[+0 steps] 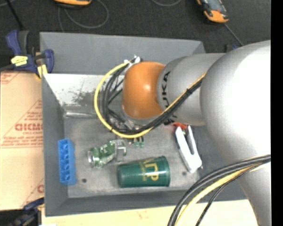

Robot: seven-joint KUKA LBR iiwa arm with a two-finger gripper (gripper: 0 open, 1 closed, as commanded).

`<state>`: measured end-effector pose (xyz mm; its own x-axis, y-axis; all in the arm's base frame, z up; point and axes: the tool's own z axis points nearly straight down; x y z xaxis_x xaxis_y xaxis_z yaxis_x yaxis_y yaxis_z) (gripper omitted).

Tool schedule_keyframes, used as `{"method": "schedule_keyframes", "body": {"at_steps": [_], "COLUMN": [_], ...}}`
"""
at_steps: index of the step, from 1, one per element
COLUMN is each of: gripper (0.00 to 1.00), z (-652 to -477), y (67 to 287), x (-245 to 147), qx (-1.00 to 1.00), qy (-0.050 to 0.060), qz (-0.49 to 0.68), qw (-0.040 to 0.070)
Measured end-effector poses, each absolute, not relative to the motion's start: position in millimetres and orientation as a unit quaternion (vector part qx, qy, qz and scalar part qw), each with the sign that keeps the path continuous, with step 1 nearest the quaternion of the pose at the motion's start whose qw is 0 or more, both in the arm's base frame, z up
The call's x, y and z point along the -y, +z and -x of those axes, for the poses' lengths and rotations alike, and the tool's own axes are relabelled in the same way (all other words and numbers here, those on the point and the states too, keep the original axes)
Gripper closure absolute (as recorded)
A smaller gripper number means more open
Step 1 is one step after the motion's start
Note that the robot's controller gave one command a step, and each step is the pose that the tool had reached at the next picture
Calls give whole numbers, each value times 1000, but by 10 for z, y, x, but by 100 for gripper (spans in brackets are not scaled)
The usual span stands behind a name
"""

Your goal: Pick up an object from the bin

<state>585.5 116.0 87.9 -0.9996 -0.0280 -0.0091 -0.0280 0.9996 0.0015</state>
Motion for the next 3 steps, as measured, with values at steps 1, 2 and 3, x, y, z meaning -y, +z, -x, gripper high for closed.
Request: {"method": "schedule_keyframes", "body": {"at_steps": [1,2,3], "gripper": [0,0,0], "z": [-5804,-5820,-5799], "y": [1063,1474,675], "x": [-1469,-1496,-1342], "qx": [-998,-997,-1000], "qy": [0,0,0], "qz": [70,80,0], "qw": [0,3,0]}}
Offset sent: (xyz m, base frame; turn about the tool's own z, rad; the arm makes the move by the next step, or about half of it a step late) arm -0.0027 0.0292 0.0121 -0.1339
